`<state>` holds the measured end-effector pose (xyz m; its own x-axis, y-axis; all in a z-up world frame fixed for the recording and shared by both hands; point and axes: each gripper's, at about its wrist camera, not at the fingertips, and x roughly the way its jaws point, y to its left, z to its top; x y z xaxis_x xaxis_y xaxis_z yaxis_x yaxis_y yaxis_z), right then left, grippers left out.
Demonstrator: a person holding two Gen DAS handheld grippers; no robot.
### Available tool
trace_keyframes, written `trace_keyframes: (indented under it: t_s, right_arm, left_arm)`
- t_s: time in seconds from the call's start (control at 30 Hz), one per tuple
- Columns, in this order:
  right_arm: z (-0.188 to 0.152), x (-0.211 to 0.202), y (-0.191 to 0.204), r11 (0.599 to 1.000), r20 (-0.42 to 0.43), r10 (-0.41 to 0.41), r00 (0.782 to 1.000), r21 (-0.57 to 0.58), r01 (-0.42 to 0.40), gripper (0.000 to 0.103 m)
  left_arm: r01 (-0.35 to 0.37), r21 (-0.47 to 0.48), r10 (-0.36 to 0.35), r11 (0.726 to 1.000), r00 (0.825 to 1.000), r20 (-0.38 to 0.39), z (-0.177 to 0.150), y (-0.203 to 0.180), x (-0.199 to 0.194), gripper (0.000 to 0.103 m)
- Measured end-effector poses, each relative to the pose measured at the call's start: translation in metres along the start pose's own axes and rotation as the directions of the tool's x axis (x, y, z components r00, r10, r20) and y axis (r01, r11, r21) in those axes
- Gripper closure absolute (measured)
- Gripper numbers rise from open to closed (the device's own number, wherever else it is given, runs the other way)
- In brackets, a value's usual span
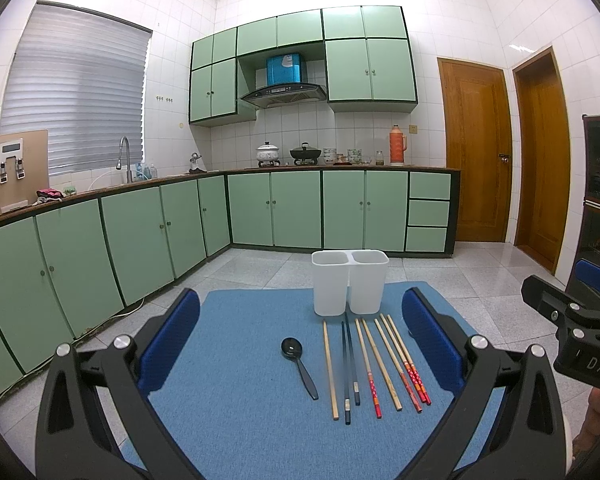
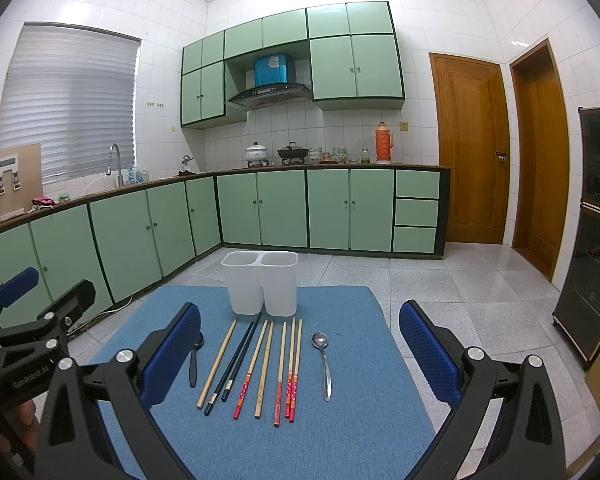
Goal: Organize utensils
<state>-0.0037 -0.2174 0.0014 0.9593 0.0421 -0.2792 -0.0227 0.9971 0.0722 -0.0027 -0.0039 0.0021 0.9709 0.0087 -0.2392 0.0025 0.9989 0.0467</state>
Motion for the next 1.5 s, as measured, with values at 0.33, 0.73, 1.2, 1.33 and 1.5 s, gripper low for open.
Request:
trace_keyframes:
  t_s: [0.33, 0.73, 1.2, 1.33, 1.5]
  right_arm:
    - [0.0004, 0.0002, -0.0004, 1.000, 0.000, -0.001, 1.000, 0.001, 0.001, 0.006]
    - [0.0006, -0.0008, -0.0016, 1.000, -0.002, -0.002, 1.000, 0.003, 0.002, 0.006]
    - [0.0001, -0.0001, -0.0003, 1.000, -0.001, -0.002, 1.000, 0.004, 0.002, 0.006]
    - [-0.0001, 0.0001, 0.0002, 1.000, -0.001, -0.002, 1.000, 0.004, 0.002, 0.006]
    - [0.0004, 0.0026, -0.0054, 1.000, -0.005, -0.002, 1.000, 0.004, 0.002, 0.006]
  left_arm:
    - [-0.001, -0.001, 0.001, 1.000, 1.000, 0.001, -0.0001, 0.0002, 0.0001, 0.005]
    - [-0.001, 0.000, 0.001, 1.000, 1.000, 0.002, 0.0000, -0.0002, -0.0002, 0.005]
    - [-0.001, 0.000, 0.001, 1.000, 1.000, 0.003, -0.0003, -0.0003, -0.0002, 0.005]
    - [-0.001, 0.000, 0.001, 1.000, 1.000, 0.003, -0.0005, -0.0005, -0.0004, 0.005]
    - [-0.003, -0.001, 0.003, 1.000, 1.000, -0.002, 0.0035, 0.0050, 0.0000, 0.005]
